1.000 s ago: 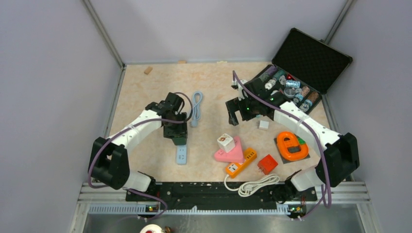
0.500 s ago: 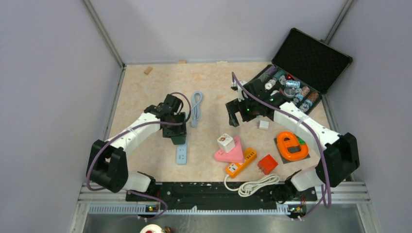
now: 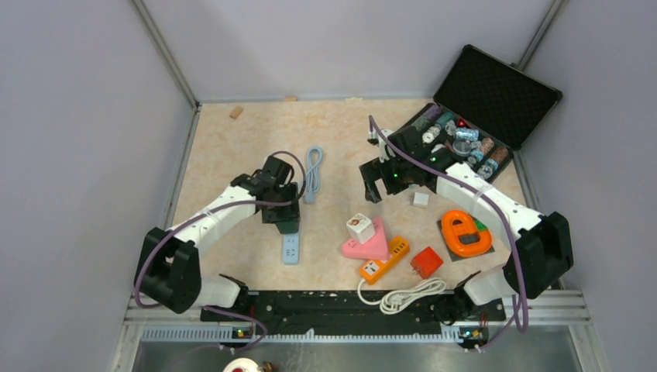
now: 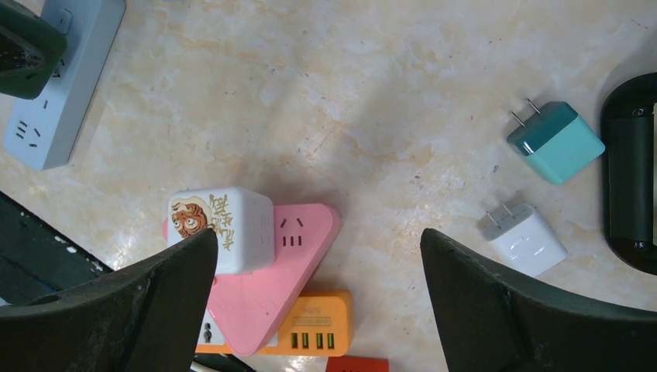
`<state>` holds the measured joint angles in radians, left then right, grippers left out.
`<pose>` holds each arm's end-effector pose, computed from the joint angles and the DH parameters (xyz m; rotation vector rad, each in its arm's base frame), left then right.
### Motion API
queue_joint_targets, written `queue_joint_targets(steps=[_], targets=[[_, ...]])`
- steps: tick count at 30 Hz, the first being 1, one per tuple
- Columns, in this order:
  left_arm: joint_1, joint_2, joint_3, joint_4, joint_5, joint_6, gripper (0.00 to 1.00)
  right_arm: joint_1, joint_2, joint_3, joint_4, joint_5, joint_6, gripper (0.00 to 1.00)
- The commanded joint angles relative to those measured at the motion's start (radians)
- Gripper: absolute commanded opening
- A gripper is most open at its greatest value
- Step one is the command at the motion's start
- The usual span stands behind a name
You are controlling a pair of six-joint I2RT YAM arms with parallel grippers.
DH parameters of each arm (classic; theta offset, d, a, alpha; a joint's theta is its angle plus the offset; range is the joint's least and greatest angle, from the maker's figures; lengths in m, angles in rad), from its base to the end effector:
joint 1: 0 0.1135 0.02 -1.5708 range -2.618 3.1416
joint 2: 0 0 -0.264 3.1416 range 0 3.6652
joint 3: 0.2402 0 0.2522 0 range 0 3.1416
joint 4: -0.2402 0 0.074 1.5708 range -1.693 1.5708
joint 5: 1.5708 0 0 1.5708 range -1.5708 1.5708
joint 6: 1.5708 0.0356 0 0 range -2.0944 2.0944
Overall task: Insert the plug
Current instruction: Insert the plug into the socket.
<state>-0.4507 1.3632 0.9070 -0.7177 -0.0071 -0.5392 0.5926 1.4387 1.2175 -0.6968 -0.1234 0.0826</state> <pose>0.2290 -0.1105 0.2167 -0.1248 2.7749 -0.2566 0.2495 0.1733 0.2931 -0.6898 2.4363 0.4314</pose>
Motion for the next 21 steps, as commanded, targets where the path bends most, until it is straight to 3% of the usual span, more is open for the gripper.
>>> queue_joint_targets(steps=[1,9,21], targets=[[-0.025,-0.039,-0.03,0.028,-0.064,-0.028,0.0,-0.007,-0.033,0.005,0.016,-0.008,-0.017,0.99],[-0.149,-0.095,-0.106,0.025,-0.24,-0.125,0.0,-0.006,-0.034,0.004,0.017,-0.008,-0.018,0.99],[-0.268,-0.046,-0.213,0.077,-0.308,-0.267,0.0,-0.007,-0.037,0.0,0.016,-0.013,-0.026,0.99]])
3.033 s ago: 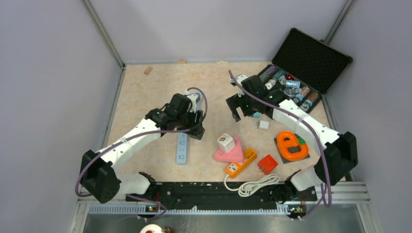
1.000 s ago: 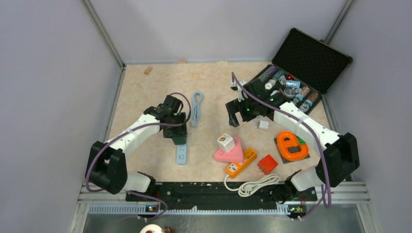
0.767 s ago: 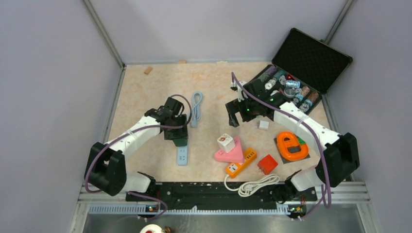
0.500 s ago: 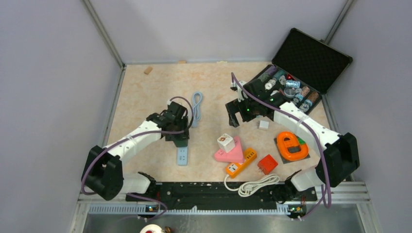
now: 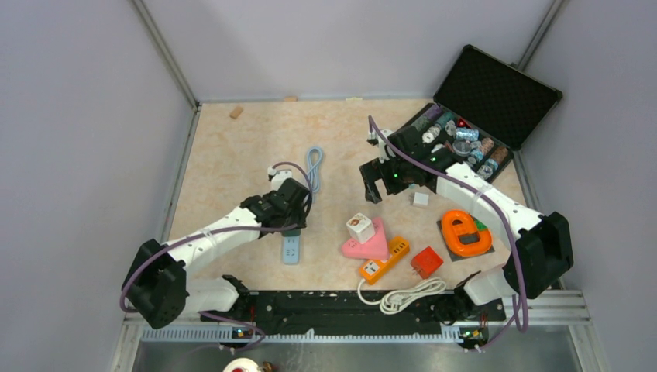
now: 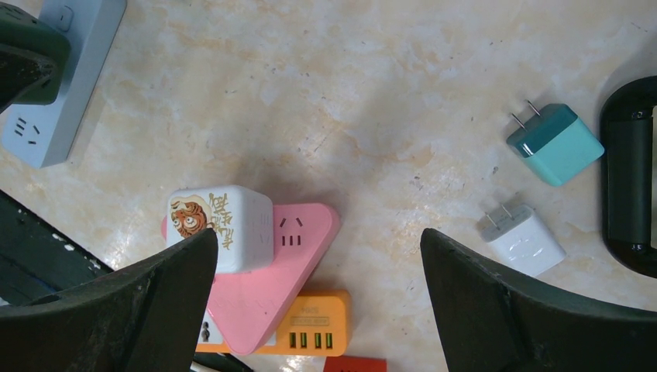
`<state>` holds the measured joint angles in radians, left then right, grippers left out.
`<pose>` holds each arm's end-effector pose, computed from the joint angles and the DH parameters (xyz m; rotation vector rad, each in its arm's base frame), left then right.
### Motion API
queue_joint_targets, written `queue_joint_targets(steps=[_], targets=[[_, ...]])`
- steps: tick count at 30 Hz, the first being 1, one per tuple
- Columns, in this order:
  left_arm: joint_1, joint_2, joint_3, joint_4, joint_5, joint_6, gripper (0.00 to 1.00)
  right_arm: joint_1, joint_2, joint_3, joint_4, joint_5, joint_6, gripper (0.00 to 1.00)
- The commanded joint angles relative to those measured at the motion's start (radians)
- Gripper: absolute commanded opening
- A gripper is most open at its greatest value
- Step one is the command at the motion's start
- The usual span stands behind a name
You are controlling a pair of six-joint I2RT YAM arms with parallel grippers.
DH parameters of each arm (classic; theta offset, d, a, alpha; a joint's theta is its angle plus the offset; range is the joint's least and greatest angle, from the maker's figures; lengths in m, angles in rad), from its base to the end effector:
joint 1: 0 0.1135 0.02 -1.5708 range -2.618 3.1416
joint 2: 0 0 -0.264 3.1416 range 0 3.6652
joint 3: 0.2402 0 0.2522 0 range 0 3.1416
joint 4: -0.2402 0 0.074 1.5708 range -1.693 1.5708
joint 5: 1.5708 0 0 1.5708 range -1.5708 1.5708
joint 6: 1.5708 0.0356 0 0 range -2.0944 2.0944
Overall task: Insert the plug
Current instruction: Insert the plug into the socket.
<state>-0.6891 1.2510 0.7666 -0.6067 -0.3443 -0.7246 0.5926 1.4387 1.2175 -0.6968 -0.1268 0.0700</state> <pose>0.1862 -0.1378 0.2078 -0.1541 2.5559 -0.0681 0.2495 0.1734 0.2932 -0.7063 2.4307 0.4306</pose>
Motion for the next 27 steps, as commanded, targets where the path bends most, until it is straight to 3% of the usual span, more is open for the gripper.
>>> queue_joint_targets(steps=[1,8,27], targets=[[-0.033,0.069,-0.079,-0.033,0.025,-0.083,0.0,-0.007,-0.037,-0.001,0.015,-0.01,-0.013,0.99],[-0.059,0.093,-0.144,0.011,0.048,-0.082,0.0,-0.007,-0.039,-0.007,0.018,-0.008,0.008,0.99],[-0.148,0.161,-0.107,-0.021,-0.013,-0.07,0.0,-0.007,-0.044,0.02,0.007,0.04,0.041,0.99]])
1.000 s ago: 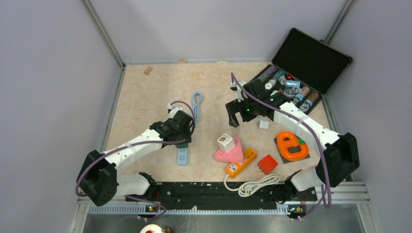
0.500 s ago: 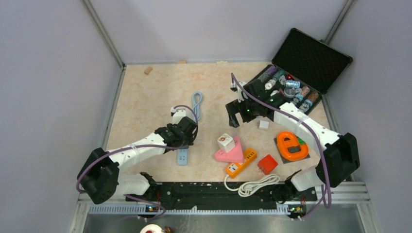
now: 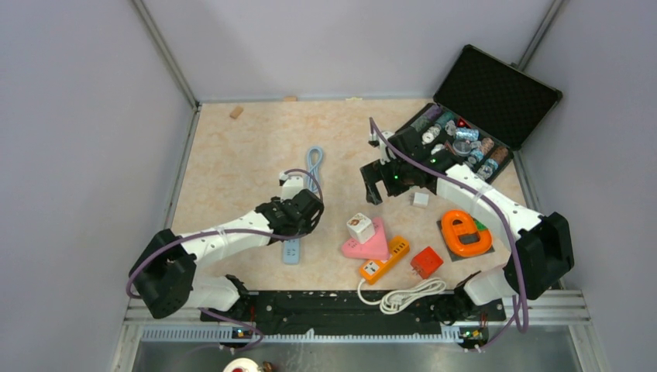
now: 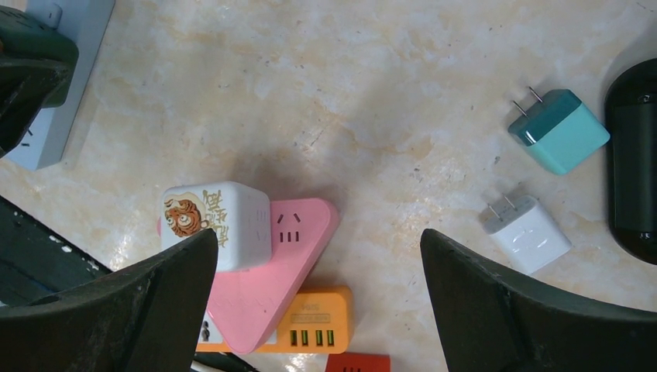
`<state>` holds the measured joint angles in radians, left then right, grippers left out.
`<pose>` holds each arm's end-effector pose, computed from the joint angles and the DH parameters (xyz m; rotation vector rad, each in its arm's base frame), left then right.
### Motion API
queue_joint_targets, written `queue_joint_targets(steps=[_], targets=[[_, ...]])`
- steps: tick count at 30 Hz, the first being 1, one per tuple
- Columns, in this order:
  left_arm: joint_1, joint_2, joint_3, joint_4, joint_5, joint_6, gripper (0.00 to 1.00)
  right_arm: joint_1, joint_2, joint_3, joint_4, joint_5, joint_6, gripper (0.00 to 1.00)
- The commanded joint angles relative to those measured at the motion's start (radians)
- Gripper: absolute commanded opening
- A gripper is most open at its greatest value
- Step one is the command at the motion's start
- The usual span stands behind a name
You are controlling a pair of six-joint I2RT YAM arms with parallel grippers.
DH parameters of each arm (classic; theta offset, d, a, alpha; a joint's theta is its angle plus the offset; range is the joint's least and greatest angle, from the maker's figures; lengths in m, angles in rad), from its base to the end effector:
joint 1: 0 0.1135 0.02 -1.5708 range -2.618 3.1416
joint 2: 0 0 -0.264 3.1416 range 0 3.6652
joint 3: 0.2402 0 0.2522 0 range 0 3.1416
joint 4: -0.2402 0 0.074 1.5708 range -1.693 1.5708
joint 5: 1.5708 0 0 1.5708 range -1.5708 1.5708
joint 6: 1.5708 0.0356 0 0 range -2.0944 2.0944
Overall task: Insert the plug
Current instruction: Insert the plug into the socket.
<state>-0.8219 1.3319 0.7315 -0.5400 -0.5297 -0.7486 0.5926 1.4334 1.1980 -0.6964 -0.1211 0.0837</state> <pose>0.1747 -0.1615 0.1859 -0.0558 2.4739 0.0921 0.2475 0.1718 0.2885 -0.6900 2.4503 0.4249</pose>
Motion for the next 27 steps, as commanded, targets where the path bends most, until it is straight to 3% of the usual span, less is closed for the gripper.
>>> queue_joint_targets(steps=[1,5,9,12,21,27], targets=[[-0.015,0.075,-0.075,-0.087,0.171,-0.046,0.0,-0.007,-0.042,0.044,0.002,0.053,0.038,0.99],[-0.016,0.055,-0.078,-0.093,0.167,-0.049,0.0,-0.008,-0.071,0.04,-0.002,0.211,0.106,0.99],[-0.016,0.006,-0.063,-0.106,0.138,-0.043,0.51,-0.019,-0.108,0.037,0.0,0.27,0.122,0.99],[-0.016,-0.046,-0.019,-0.139,0.086,-0.034,0.97,-0.023,-0.126,0.045,-0.01,0.319,0.148,0.99],[-0.016,-0.165,0.226,-0.259,-0.104,0.04,0.99,-0.048,-0.05,0.158,-0.306,0.471,0.308,0.98],[-0.013,-0.214,0.33,-0.286,-0.235,0.109,0.99,-0.173,-0.101,0.059,-0.421,0.341,0.438,0.98]])
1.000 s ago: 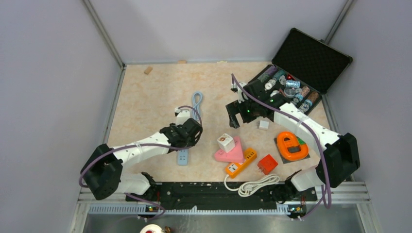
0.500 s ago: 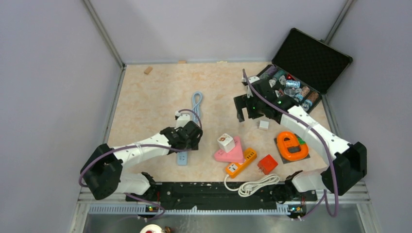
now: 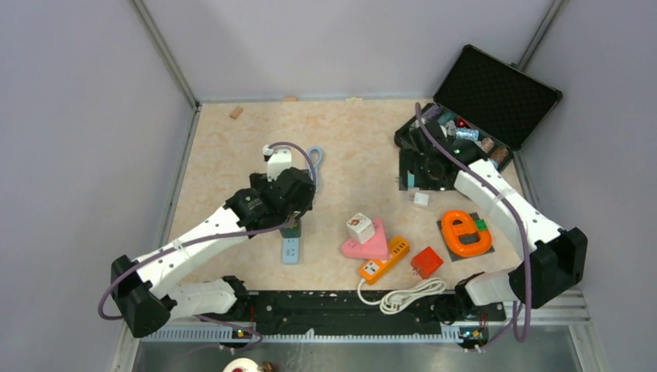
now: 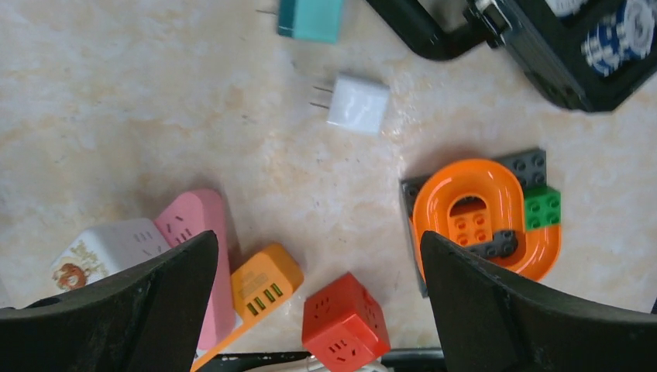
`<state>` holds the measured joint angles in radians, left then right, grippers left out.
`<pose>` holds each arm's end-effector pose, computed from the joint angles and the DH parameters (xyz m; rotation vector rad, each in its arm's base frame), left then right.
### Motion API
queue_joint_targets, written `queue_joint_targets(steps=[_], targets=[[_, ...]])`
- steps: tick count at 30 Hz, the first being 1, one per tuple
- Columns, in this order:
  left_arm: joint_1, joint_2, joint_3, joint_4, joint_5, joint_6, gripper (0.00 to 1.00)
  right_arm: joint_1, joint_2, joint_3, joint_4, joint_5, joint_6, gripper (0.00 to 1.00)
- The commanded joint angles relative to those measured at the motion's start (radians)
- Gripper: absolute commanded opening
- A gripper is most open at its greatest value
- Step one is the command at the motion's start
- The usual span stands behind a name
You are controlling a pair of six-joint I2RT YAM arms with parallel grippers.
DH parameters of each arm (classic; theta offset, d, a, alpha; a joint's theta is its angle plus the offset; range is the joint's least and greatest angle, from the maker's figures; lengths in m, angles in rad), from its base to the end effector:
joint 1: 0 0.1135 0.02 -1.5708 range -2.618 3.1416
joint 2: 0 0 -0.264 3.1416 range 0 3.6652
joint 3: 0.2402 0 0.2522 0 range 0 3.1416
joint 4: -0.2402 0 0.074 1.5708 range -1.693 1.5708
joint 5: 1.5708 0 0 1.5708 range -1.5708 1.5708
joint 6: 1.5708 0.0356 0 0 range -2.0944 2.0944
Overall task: Insert the plug
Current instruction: Insert the plug into the socket, then pick up the plug from the center of the board.
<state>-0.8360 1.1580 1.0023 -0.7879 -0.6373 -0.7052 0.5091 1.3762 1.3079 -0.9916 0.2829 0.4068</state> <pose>0.1670 -0.1532 0.2935 -0.0938 2.2775 0.0245 0.2409 0.1231 0.3213 -0.0358 2.5638 -0.0314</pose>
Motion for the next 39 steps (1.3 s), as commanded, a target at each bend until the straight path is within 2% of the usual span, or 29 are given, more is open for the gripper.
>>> queue_joint_targets(steps=[1,7,10,13,16,19,26,35,37,39], targets=[[0.002,-0.048,0.066,-0.035,-0.145,0.071,0.99,-0.118,-0.056,-0.077,-0.138,-0.099,0.132,0.98],[0.028,-0.09,0.086,-0.008,-0.208,0.064,0.99,-0.284,-0.121,-0.283,-0.148,-0.369,0.244,0.98],[0.029,-0.133,0.072,-0.071,-0.34,-0.137,0.99,-0.344,-0.13,-0.36,-0.135,-0.424,0.254,0.97],[0.032,-0.237,-0.003,-0.004,-0.396,-0.2,0.99,-0.372,-0.112,-0.394,-0.13,-0.447,0.242,0.97],[0.035,-0.348,-0.11,0.208,-0.362,-0.073,0.99,-0.372,-0.073,-0.438,-0.107,-0.485,0.233,0.97],[0.041,-0.394,-0.148,0.276,-0.353,-0.032,0.99,-0.371,-0.02,-0.477,-0.101,-0.517,0.22,0.95],[0.047,-0.265,-0.012,0.257,-0.267,0.143,0.99,-0.376,-0.027,-0.533,-0.116,-0.523,0.227,0.94],[0.05,-0.07,0.134,0.295,-0.065,0.213,0.99,-0.377,-0.03,-0.668,-0.03,-0.604,0.258,0.94],[0.055,-0.045,0.171,0.298,-0.009,0.227,0.99,-0.378,-0.039,-0.669,-0.001,-0.611,0.291,0.9],[0.059,-0.022,0.203,0.295,0.033,0.228,0.99,-0.377,-0.05,-0.658,0.009,-0.603,0.316,0.81]])
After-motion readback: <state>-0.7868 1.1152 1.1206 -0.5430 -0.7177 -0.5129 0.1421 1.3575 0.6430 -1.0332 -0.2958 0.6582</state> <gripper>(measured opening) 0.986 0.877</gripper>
